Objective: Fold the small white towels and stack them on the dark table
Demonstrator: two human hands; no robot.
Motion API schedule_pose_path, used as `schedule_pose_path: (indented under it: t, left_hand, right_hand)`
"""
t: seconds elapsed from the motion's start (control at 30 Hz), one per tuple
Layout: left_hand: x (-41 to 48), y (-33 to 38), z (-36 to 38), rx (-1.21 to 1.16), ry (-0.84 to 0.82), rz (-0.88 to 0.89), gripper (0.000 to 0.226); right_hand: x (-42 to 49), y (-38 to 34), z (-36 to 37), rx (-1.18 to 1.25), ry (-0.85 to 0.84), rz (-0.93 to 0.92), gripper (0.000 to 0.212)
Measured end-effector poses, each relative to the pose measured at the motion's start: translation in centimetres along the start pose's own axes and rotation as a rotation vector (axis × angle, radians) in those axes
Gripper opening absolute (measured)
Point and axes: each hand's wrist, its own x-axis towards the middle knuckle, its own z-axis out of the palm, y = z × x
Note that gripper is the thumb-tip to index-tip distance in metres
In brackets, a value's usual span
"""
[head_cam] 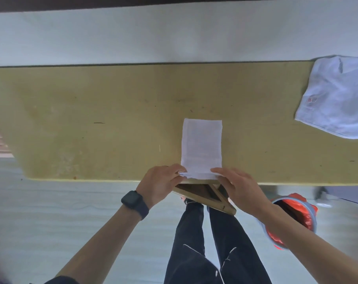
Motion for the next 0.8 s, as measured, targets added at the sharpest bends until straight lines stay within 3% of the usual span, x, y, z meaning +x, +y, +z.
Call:
schedule_pose_path:
  t: [0.13, 0.4, 0.6, 0.8]
  left_hand:
    - [3.7, 1.0, -3.5, -0.345, 0.008, -0.209, 0.015]
    - [11.3, 0.6, -3.0, -0.482, 0.033, -0.364, 0.015]
    - [13.0, 0.0, -1.6, -0.594, 0.196, -0.479, 0.012]
    - [13.2, 0.5, -1.0, -0.536, 0.317, -0.500, 0.015]
  right_hand:
    - [3.8, -1.6, -2.3, 0.227, -0.014, 0.291, 0.014]
    - [10.7, 0.0, -1.8, 0.454, 0.236, 0.614, 0.012]
    - [12.6, 0.1, -1.6, 0.427, 0.315, 0.658, 0.015]
    - [13.1, 0.2, -1.1, 0.230, 0.308, 0.593, 0.014]
